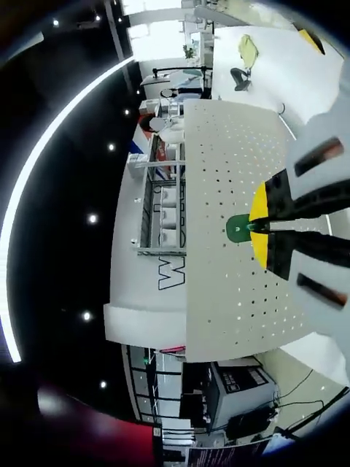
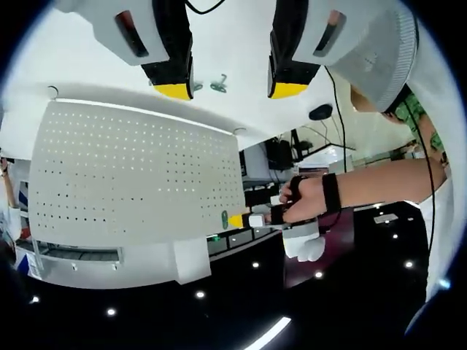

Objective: Insert the hook assembly into the mounting plate slot until the hook locks in place.

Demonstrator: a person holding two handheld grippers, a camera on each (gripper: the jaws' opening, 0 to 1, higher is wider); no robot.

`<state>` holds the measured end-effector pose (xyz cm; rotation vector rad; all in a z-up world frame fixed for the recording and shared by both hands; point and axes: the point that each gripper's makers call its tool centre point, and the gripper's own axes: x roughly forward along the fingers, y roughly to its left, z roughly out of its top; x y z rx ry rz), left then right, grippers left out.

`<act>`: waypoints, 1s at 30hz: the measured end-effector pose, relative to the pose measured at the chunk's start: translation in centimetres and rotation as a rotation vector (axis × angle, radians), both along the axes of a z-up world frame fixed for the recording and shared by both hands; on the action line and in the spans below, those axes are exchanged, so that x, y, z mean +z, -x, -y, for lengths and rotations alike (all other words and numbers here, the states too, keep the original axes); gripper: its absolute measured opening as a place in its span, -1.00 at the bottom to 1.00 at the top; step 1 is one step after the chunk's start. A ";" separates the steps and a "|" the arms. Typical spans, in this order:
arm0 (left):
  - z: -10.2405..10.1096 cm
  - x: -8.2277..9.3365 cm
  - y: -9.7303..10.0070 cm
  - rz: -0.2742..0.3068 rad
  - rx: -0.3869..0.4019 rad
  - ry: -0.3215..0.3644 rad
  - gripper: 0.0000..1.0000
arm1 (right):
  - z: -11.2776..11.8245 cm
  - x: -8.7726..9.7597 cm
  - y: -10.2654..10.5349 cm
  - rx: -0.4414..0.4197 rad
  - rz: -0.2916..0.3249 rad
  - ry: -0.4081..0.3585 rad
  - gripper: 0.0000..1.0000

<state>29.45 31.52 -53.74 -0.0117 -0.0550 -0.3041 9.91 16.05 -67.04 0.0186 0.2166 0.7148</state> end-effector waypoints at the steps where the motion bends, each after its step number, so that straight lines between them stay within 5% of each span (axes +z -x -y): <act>1: 0.0 -0.1 -0.3 -0.004 -0.001 0.009 -0.94 | 0.1 -0.1 0.0 -0.006 -0.001 0.000 -0.17; 9: -0.4 -0.2 -2.2 -0.002 0.026 -0.040 -0.94 | 0.2 0.1 -0.4 -0.026 0.007 -0.004 -0.19; 10: -0.4 -0.1 -2.5 0.008 0.030 -0.103 -0.94 | 0.3 0.1 -0.4 -0.031 0.005 -0.009 -0.19; 30: -0.9 0.1 -5.9 0.004 0.107 -0.071 -0.94 | 0.8 0.0 -0.2 -0.047 0.010 0.004 -0.22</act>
